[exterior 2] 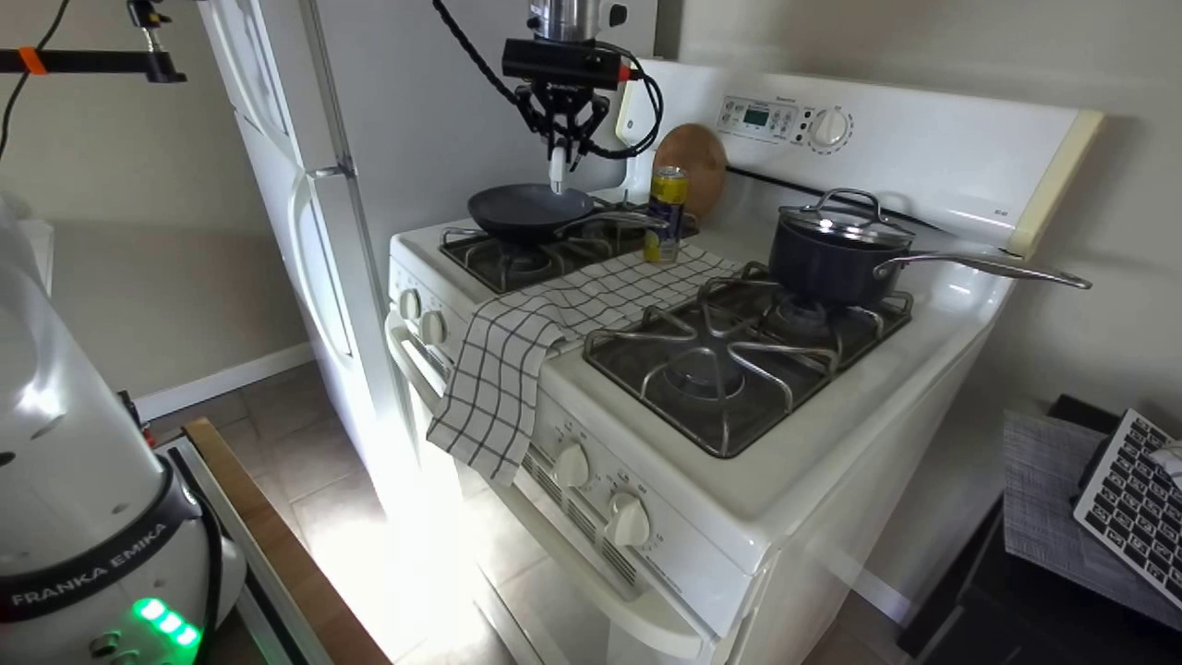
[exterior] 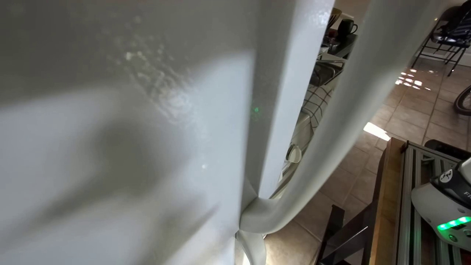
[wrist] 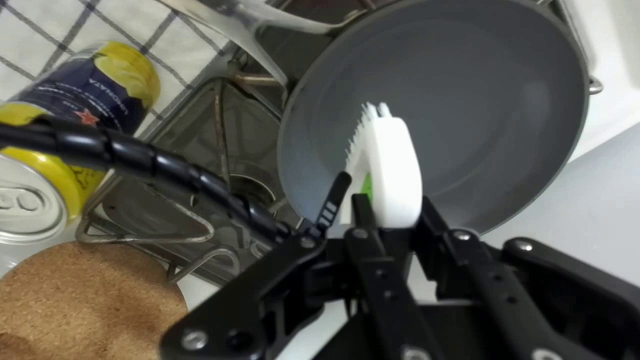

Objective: Put the white object inside the pan

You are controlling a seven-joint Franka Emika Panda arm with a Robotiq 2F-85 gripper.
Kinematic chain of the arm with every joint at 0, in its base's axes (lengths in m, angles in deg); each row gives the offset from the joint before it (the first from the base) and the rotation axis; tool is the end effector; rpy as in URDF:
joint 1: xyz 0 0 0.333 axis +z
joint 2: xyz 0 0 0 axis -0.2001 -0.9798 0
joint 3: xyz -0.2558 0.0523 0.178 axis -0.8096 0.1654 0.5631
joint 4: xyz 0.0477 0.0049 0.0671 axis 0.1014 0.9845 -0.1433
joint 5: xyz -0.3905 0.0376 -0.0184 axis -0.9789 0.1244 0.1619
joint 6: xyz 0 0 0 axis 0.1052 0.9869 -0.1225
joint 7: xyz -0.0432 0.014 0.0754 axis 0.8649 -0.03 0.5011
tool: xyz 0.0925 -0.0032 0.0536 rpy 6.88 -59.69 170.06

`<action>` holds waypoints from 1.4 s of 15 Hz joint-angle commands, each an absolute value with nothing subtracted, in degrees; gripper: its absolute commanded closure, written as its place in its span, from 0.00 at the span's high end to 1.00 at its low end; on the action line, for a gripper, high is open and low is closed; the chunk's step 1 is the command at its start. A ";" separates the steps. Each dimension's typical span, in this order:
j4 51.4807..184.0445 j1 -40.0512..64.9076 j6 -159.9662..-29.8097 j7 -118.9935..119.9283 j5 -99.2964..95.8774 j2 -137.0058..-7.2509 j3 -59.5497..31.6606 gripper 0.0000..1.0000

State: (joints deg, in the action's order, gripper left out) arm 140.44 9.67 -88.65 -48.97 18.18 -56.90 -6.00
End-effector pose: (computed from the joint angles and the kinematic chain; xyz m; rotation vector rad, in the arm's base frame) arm 0.5779 0.0299 0.4657 -2.7941 -0.9558 -0.4249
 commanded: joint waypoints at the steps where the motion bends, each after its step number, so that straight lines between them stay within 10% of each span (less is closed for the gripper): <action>1: 140.39 10.97 -88.51 -48.88 18.59 -56.91 -6.87 0.24; 4: 140.39 11.30 -88.51 -48.89 19.00 -56.78 -6.83 0.24; 5: 140.26 11.76 -88.25 -48.06 17.04 -57.14 -6.46 0.06; 21: 143.35 15.86 -91.66 -41.02 8.41 -57.87 -4.05 0.06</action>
State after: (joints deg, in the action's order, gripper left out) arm 141.60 14.93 -88.73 -41.16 7.34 -57.83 -4.72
